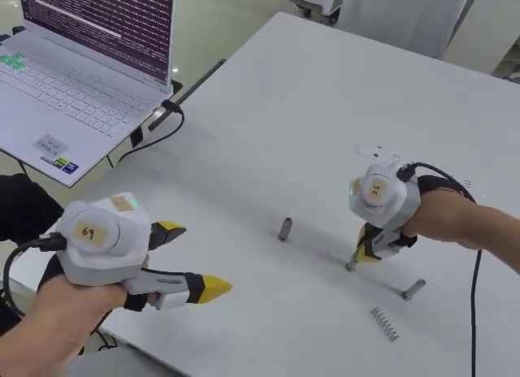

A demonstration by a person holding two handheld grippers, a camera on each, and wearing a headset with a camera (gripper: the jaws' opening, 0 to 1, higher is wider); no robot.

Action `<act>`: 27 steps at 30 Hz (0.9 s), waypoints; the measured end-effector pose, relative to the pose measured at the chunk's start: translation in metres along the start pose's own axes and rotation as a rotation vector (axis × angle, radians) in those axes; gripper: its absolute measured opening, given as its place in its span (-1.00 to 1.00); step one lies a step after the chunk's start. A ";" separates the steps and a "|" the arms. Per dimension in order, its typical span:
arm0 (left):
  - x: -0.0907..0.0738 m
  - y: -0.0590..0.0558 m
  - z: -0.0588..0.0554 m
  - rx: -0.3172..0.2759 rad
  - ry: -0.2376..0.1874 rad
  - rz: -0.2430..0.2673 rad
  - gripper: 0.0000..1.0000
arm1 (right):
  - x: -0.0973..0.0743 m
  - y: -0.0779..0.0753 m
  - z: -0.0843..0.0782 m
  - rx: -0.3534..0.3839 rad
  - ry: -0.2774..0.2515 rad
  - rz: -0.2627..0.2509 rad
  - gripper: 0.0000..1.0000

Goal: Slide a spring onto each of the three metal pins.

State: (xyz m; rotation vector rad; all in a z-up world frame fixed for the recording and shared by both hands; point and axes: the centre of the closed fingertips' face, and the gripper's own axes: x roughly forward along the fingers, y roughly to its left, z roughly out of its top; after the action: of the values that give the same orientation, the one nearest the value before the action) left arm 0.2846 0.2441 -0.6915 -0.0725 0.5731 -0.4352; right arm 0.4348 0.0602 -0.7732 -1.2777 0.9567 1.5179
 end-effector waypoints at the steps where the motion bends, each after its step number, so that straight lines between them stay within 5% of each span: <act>1: 0.000 0.000 0.000 0.001 0.001 0.000 0.35 | 0.001 0.000 -0.001 0.002 0.002 0.001 -0.83; 27: 0.000 0.007 -0.005 -0.003 0.010 0.004 0.35 | 0.019 0.002 -0.006 0.029 0.024 0.013 -0.81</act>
State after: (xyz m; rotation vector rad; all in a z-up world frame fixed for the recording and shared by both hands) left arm 0.2843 0.2508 -0.6974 -0.0723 0.5839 -0.4315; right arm 0.4335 0.0574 -0.7930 -1.2742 1.0008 1.4962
